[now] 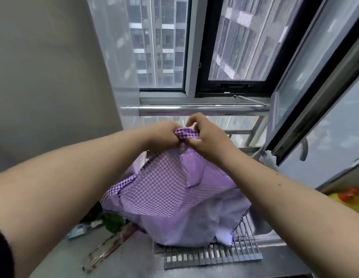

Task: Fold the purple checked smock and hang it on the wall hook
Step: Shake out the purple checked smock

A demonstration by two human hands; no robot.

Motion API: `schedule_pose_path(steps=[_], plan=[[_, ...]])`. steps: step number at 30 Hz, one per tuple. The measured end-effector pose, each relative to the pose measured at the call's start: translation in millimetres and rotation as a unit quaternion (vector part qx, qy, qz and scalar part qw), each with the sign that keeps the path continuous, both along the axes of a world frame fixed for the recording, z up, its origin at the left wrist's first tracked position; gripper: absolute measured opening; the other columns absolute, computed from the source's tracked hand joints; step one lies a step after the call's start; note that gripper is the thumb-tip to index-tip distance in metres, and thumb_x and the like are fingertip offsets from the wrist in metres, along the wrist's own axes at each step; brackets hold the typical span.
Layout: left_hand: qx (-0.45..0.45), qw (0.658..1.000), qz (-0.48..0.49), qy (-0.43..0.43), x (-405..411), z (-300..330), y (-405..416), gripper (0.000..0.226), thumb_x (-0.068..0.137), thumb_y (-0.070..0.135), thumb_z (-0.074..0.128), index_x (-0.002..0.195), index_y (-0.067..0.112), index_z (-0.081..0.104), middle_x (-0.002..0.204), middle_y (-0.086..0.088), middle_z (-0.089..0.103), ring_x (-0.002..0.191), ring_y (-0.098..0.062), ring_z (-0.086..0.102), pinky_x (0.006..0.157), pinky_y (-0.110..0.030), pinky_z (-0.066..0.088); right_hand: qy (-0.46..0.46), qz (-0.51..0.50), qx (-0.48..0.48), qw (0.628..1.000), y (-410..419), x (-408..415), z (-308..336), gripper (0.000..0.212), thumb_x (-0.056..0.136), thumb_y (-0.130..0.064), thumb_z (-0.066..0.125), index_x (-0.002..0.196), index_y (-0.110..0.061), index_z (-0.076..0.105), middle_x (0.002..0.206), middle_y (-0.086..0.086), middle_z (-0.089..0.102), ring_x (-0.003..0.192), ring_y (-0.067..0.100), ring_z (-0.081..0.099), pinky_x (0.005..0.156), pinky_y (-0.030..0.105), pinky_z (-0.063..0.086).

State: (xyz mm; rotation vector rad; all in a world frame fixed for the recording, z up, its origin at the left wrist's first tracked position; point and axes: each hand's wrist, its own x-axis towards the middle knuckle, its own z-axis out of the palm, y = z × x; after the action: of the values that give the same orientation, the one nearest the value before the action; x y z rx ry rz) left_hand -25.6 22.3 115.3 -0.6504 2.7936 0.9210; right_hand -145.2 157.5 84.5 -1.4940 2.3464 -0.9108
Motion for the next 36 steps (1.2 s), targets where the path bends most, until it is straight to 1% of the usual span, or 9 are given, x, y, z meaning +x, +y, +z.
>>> schedule_pose_path(steps=[4,7,10,14,19,23,28,32,36], plan=[[0.059,0.994,0.079,0.048,17,21,-24,0.031,0.097,0.009,0.052,0.099,0.031,0.075,0.104,-0.002,0.072,0.093,-0.021,0.066,0.071,-0.033,0.053,0.067,-0.040,0.197,0.977,27,-24,-48,0.015,0.095,-0.038,0.063,0.085,-0.028,0.057,0.096,0.005,0.069,0.094,0.034,0.068,0.068,0.038,0.046],[-0.041,0.998,0.039,-0.037,31,27,-45,0.024,0.096,0.011,0.054,0.097,0.025,0.074,0.101,-0.001,0.073,0.099,-0.024,0.067,0.084,-0.039,0.055,-0.006,-0.134,0.158,0.978,38,-44,-69,0.025,0.089,-0.031,0.060,0.065,-0.028,0.055,0.076,0.003,0.058,0.086,0.035,0.065,0.066,0.036,0.038],[-0.116,0.979,-0.048,-0.164,38,21,-57,0.010,0.092,0.023,0.069,0.101,0.024,0.071,0.104,0.003,0.073,0.102,-0.022,0.069,0.097,-0.046,0.055,-0.061,-0.127,0.090,0.986,35,-38,-45,0.009,0.089,-0.030,0.057,0.082,-0.035,0.060,0.088,-0.007,0.068,0.086,0.025,0.066,0.069,0.038,0.052],[0.046,0.994,-0.057,-0.080,27,18,-34,0.099,0.067,0.055,0.092,0.151,0.028,0.045,0.140,0.013,0.055,0.128,-0.012,0.054,0.113,-0.040,0.046,-0.009,-0.014,0.047,0.999,14,-5,5,0.008,0.096,-0.024,0.060,0.092,-0.031,0.061,0.091,-0.012,0.067,0.085,0.014,0.063,0.072,0.035,0.049],[-0.097,0.991,-0.089,-0.018,3,27,2,0.023,0.089,0.020,0.065,0.112,0.020,0.066,0.106,-0.002,0.071,0.103,-0.023,0.067,0.092,-0.041,0.054,-0.010,-0.038,-0.008,0.999,4,12,22,0.017,0.093,-0.022,0.062,0.079,-0.027,0.054,0.080,-0.009,0.060,0.078,0.020,0.057,0.065,0.036,0.038],[-0.095,0.995,-0.015,-0.015,15,39,-1,0.028,0.097,0.009,0.046,0.110,0.023,0.066,0.113,-0.001,0.065,0.110,-0.025,0.059,0.088,-0.039,0.047,-0.065,-0.022,0.078,0.995,26,4,0,0.021,0.095,-0.044,0.072,0.088,-0.025,0.064,0.086,-0.006,0.069,0.078,0.013,0.064,0.067,0.032,0.048],[-0.074,0.996,0.052,0.029,31,50,-15,0.041,0.097,0.008,0.043,0.117,0.038,0.063,0.117,0.004,0.065,0.109,-0.022,0.059,0.090,-0.041,0.045,0.003,0.027,0.268,0.963,59,-1,-47,0.018,0.087,-0.037,0.070,0.088,-0.021,0.064,0.092,-0.002,0.070,0.088,0.024,0.067,0.074,0.035,0.053],[-0.231,0.973,0.020,-0.015,41,50,-20,0.036,0.095,0.013,0.047,0.120,0.035,0.060,0.122,0.002,0.067,0.099,-0.022,0.062,0.083,-0.041,0.053,0.084,0.009,0.351,0.932,83,-16,-68,0.029,0.078,-0.048,0.060,0.094,-0.024,0.060,0.101,-0.003,0.073,0.100,0.026,0.071,0.082,0.039,0.057],[-0.306,0.950,0.008,-0.059,48,52,-22,0.022,0.098,0.025,0.053,0.119,0.025,0.060,0.094,0.009,0.060,0.086,-0.018,0.058,0.069,-0.036,0.047,0.169,-0.026,0.432,0.886,114,-33,-73,0.039,0.081,-0.054,0.061,0.107,-0.024,0.062,0.117,-0.002,0.072,0.113,0.028,0.068,0.084,0.035,0.052]])
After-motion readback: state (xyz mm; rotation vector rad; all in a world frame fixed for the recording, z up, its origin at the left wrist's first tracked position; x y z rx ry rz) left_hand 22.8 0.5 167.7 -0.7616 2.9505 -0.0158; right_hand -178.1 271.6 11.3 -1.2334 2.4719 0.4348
